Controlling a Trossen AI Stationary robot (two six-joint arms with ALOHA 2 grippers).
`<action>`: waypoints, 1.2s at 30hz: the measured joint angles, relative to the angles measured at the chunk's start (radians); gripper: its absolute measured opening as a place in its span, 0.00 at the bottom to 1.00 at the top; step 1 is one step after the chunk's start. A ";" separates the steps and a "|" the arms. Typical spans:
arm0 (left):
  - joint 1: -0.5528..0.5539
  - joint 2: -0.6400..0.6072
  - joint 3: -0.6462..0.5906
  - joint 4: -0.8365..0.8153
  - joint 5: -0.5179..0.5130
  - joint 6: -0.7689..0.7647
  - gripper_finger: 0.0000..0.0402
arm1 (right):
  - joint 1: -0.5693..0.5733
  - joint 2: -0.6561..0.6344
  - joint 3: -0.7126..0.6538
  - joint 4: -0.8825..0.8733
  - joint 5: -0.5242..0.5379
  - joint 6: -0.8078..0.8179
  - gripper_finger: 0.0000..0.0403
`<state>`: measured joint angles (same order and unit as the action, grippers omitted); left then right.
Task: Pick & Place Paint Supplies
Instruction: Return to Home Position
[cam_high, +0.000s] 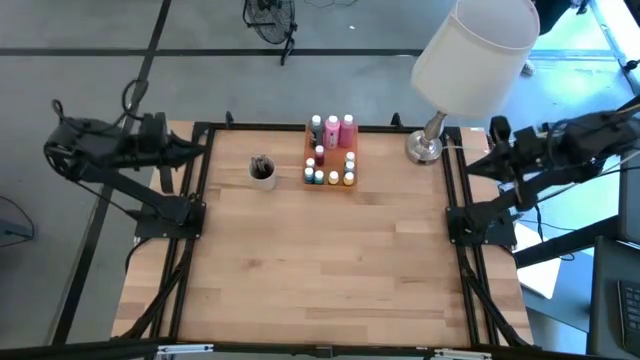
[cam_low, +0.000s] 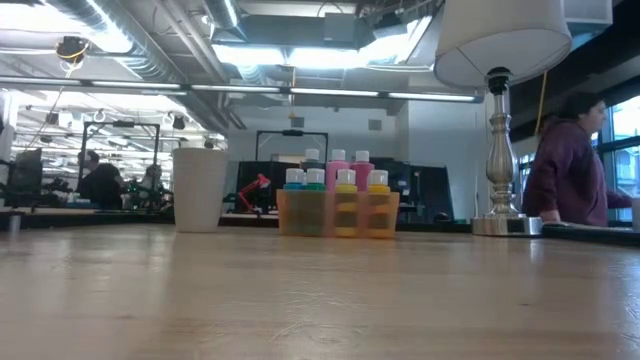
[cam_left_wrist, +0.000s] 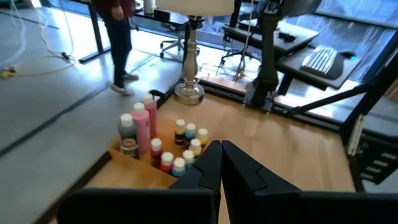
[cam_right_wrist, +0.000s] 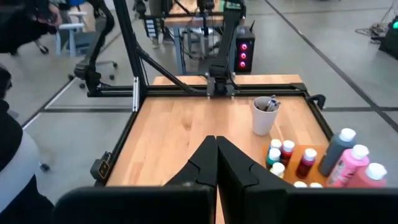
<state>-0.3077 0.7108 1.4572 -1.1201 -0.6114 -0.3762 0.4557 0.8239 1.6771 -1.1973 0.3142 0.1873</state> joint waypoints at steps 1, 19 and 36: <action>0.000 -0.031 -0.048 0.029 0.007 -0.010 0.01 | 0.000 -0.036 -0.064 0.039 0.000 0.000 0.00; 0.000 -0.430 -0.661 0.612 0.143 0.115 0.00 | 0.000 -0.686 -0.862 0.592 -0.027 0.034 0.00; 0.001 -0.638 -0.919 0.827 0.167 0.116 0.01 | -0.003 -0.821 -1.160 0.828 0.028 0.044 0.00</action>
<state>-0.3070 0.0727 0.5382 -0.2935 -0.4442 -0.2606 0.4526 0.0034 0.5175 -0.3691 0.3424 0.2311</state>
